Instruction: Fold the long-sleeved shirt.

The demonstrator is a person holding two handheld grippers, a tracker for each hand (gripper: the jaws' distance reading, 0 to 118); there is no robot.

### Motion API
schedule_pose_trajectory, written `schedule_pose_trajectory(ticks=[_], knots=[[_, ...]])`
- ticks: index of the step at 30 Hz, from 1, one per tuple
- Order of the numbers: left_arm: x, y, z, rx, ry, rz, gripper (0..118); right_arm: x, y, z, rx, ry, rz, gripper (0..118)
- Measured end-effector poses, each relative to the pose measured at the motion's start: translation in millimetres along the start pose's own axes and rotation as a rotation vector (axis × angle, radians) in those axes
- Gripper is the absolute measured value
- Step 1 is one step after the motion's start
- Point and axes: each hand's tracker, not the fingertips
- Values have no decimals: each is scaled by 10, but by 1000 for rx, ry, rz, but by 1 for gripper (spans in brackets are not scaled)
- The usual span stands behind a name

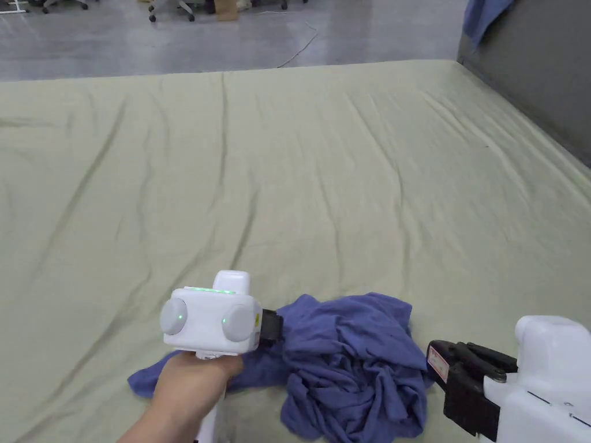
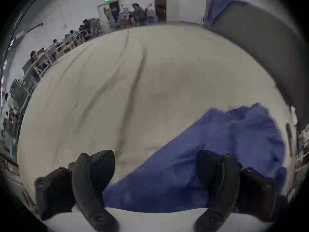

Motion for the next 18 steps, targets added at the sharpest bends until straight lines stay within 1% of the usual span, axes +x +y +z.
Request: schedule_pose_trajectory(ticks=[1, 2, 3, 4, 5, 6, 7, 8, 9, 11, 12, 13, 14, 15, 16, 17, 18], knots=[[15, -22, -146, -40, -21, -45, 99, 39, -14, -51, -13, -6, -9, 0], [11, -78, -92, -3, -73, -29, 95, 60, -12, -102, -27, -15, -17, 0], [8, -85, -11, 9, -50, -13, 95, 77, -5, -151, -37, -23, -21, 0], [-13, -58, 91, 4, -91, -19, 82, 94, 3, -203, -45, -27, -22, 0], [-10, -57, 214, 31, -173, -22, 56, 109, 3, -259, -60, -38, -18, 0], [5, -67, 305, 54, -205, -15, 20, 124, 14, -322, -74, -52, -12, 0], [-16, -78, 422, 70, -165, -14, 9, 152, 31, -404, -78, -52, -12, 0], [-12, -86, 488, 73, -174, -25, 9, 196, 44, -508, -81, -46, -12, 0], [-20, -100, 547, 89, -190, -26, 9, 251, 51, -664, -107, -26, -10, 6], [-61, -72, 629, 100, -225, -9, 9, 376, 130, -1075, -225, -101, -6, 101], [-73, -74, 672, 104, -233, -3, 9, 431, 158, -1282, -280, -140, -1, 118], [-81, -77, 717, 112, -238, 2, 9, 487, 146, -1414, -223, -116, -35, 116], [-87, -80, 759, 120, -245, 4, 9, 547, 159, -1551, -251, -145, 7, 116], [-75, -70, 822, 126, -248, 5, 9, 554, 156, -1671, -291, -201, 33, 115], [-77, -76, 849, 131, -250, 10, 9, 519, 152, -1788, -330, -234, 60, 115], [-81, -83, 866, 132, -254, 19, 9, 459, 141, -1897, -370, -239, 97, 112], [-85, -91, 877, 133, -260, 31, 9, 436, 92, -1976, -421, -198, 127, 104]])
